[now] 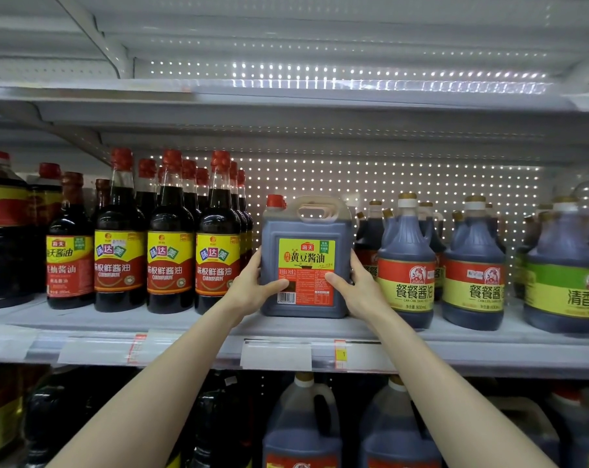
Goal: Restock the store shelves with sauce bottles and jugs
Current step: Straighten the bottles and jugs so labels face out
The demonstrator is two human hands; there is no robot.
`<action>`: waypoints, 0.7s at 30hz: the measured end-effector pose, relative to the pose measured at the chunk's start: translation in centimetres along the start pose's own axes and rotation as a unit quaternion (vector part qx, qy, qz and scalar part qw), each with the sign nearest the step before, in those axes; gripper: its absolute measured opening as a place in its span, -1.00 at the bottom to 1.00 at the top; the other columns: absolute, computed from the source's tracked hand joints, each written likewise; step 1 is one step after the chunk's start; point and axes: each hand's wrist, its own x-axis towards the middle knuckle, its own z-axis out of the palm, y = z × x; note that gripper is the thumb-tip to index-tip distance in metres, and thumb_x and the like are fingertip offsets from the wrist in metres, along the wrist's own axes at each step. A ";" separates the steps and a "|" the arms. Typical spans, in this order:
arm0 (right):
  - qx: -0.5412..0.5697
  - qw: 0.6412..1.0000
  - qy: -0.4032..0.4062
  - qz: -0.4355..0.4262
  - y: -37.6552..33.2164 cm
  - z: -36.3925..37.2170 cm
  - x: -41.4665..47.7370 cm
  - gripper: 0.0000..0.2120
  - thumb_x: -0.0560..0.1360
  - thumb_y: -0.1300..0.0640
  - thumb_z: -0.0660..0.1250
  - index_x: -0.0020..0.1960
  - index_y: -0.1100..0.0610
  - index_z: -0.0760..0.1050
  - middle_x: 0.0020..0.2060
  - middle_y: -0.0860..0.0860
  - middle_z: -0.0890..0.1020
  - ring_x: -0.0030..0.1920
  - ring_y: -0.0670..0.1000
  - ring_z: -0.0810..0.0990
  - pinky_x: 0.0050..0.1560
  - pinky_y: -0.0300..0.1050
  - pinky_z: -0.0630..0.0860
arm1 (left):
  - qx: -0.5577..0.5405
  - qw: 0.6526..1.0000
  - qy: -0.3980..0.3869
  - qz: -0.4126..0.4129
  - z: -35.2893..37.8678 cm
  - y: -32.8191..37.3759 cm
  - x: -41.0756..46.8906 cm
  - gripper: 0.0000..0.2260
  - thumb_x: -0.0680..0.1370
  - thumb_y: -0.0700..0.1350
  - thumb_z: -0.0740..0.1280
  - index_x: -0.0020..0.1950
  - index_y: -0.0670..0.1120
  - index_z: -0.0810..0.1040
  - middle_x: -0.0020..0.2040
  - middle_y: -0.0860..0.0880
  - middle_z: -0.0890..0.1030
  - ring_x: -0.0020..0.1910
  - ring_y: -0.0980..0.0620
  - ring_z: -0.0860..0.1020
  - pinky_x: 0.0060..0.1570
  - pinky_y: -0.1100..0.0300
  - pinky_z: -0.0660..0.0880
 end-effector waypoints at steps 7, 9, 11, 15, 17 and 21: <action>0.008 1.000 0.004 0.005 0.4 0.3 0.5 -0.33 0.59 0.07 0.27 0.57 -0.07 -0.02 0.46 0.00 0.34 0.39 0.07 0.39 0.32 0.01 0.41 | -0.003 1.000 -0.003 0.004 0.0 -0.3 0.4 -0.37 0.53 -0.18 0.38 0.51 0.07 0.16 0.34 -0.03 0.47 0.28 -0.02 0.48 0.22 -0.03 0.49; 0.004 1.000 0.006 0.005 0.5 0.3 0.6 -0.33 0.59 0.06 0.26 0.57 -0.07 -0.02 0.46 0.00 0.34 0.40 0.07 0.39 0.31 0.00 0.40 | -0.005 1.000 -0.003 0.004 0.1 -0.3 0.4 -0.37 0.53 -0.19 0.37 0.51 0.07 0.16 0.34 -0.02 0.46 0.29 -0.01 0.46 0.24 -0.02 0.48; -0.001 1.000 0.007 0.002 0.6 0.4 0.7 -0.32 0.59 0.04 0.26 0.57 -0.07 -0.03 0.46 -0.01 0.33 0.40 0.07 0.38 0.34 0.03 0.40 | -0.004 1.000 -0.004 0.010 0.2 -0.2 0.3 -0.38 0.54 -0.19 0.36 0.51 0.07 0.15 0.32 0.00 0.46 0.26 0.03 0.46 0.21 0.02 0.47; -0.003 1.000 0.005 0.001 0.8 0.5 0.7 -0.31 0.58 0.03 0.26 0.58 -0.07 -0.04 0.47 -0.01 0.33 0.40 0.06 0.39 0.35 0.05 0.42 | 0.002 1.000 -0.002 0.016 0.2 -0.2 0.2 -0.38 0.54 -0.18 0.36 0.51 0.07 0.14 0.30 0.02 0.46 0.22 0.07 0.45 0.24 0.03 0.46; -0.008 1.000 0.006 0.000 0.9 0.5 0.7 -0.32 0.58 0.02 0.26 0.57 -0.07 -0.03 0.46 -0.01 0.34 0.40 0.06 0.39 0.35 0.06 0.42 | 0.006 1.000 0.001 0.016 0.2 -0.3 0.2 -0.38 0.54 -0.18 0.36 0.51 0.07 0.14 0.30 0.03 0.45 0.23 0.07 0.45 0.23 0.03 0.46; -0.002 1.000 0.000 0.001 1.0 0.4 0.8 -0.32 0.58 0.02 0.27 0.57 -0.06 -0.02 0.46 -0.02 0.33 0.40 0.05 0.39 0.35 0.05 0.41 | 0.010 1.000 0.005 0.020 0.3 -0.2 0.0 -0.37 0.54 -0.18 0.36 0.52 0.06 0.14 0.33 0.04 0.43 0.24 0.09 0.42 0.17 0.12 0.45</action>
